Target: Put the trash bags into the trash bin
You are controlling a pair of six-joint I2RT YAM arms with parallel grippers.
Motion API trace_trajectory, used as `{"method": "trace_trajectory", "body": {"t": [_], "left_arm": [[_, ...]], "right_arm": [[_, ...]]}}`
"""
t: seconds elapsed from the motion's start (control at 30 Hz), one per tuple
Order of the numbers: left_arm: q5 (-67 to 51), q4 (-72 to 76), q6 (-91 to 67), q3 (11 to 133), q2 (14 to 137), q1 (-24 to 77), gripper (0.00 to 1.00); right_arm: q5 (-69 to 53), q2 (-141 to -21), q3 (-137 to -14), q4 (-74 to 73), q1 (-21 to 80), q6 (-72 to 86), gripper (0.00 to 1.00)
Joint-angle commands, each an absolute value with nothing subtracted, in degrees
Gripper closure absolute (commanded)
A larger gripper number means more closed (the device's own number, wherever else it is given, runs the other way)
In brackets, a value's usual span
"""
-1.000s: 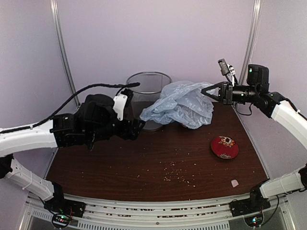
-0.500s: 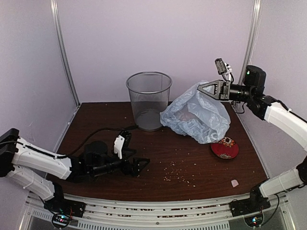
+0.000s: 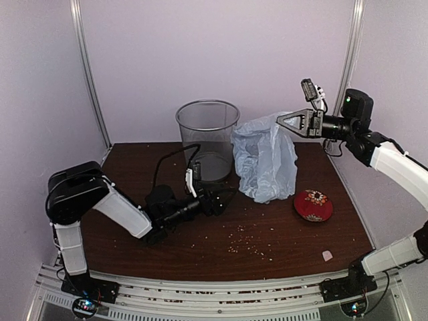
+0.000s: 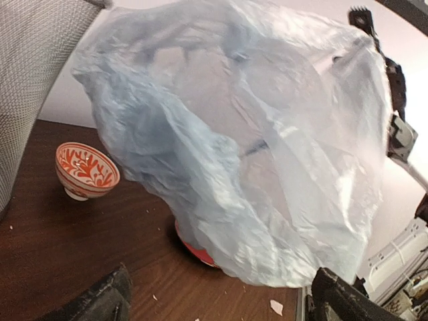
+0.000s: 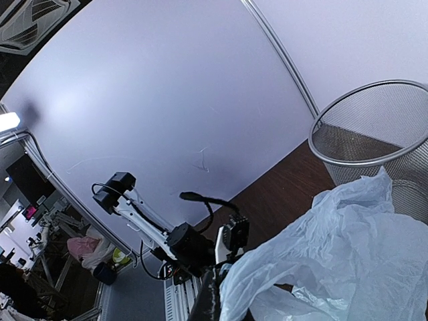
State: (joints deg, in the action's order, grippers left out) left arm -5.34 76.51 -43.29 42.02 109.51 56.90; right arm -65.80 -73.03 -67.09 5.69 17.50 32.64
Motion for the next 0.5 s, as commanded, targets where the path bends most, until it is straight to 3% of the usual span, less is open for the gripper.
{"method": "trace_trajectory", "body": {"t": [0.0, 0.47], "left_arm": [[-11.54, 97.05, -57.00, 47.36, 118.64, 51.58, 0.05], [-20.20, 85.28, -60.04, 71.28, 131.63, 51.35, 0.09]], "right_arm": [[-66.88, -70.89, -68.26, 3.03, 17.49, 29.65, 1.00], [-72.03, -69.77, -65.18, 6.10, 17.80, 32.03, 1.00]]}}
